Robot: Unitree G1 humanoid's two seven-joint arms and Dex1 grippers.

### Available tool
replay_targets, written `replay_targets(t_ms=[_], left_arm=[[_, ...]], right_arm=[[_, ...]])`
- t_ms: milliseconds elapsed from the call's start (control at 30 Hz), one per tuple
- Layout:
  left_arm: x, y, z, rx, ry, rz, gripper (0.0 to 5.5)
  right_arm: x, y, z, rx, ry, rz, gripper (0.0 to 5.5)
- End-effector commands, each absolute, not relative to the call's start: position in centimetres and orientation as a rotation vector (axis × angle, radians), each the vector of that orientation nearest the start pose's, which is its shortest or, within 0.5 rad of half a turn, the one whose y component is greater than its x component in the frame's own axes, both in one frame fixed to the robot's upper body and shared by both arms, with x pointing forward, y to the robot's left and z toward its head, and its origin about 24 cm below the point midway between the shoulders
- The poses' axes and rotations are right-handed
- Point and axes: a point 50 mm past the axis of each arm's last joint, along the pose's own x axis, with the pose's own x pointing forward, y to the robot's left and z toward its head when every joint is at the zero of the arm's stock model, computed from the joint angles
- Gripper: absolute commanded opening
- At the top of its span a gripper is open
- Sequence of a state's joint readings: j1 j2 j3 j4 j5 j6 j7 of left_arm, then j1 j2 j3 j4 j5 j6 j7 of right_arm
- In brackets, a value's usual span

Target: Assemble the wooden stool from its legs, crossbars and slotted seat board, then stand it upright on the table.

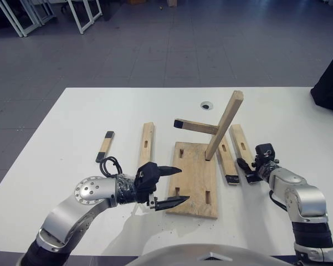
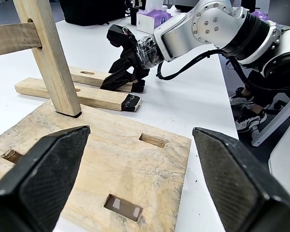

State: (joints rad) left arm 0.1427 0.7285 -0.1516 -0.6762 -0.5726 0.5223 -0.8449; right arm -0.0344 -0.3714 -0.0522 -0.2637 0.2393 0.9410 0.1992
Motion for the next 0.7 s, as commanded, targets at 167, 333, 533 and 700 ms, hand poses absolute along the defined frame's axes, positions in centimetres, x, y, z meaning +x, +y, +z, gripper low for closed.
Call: replay_targets(t_ms=[167, 333, 533, 700], left_arm=[[17.3, 14.4, 10.7, 0.042, 0.251, -1.253, 3.95], [17.9, 14.8, 10.6, 0.016, 0.234, -1.217, 3.95], [18.6, 15.0, 10.9, -0.034, 0.175, -1.173, 3.95], [19.8, 15.1, 11.9, -0.111, 0.036, -1.113, 3.95]], right_arm=[[25.6, -20.7, 4.6, -0.093, 0.645, 0.180, 2.41], [26.9, -21.0, 5.4, -0.057, 0.592, 0.158, 2.04], [29.0, -21.3, 7.7, 0.007, 0.416, 0.133, 2.04], [30.9, -21.4, 16.0, 0.360, -0.133, 0.400, 2.04]])
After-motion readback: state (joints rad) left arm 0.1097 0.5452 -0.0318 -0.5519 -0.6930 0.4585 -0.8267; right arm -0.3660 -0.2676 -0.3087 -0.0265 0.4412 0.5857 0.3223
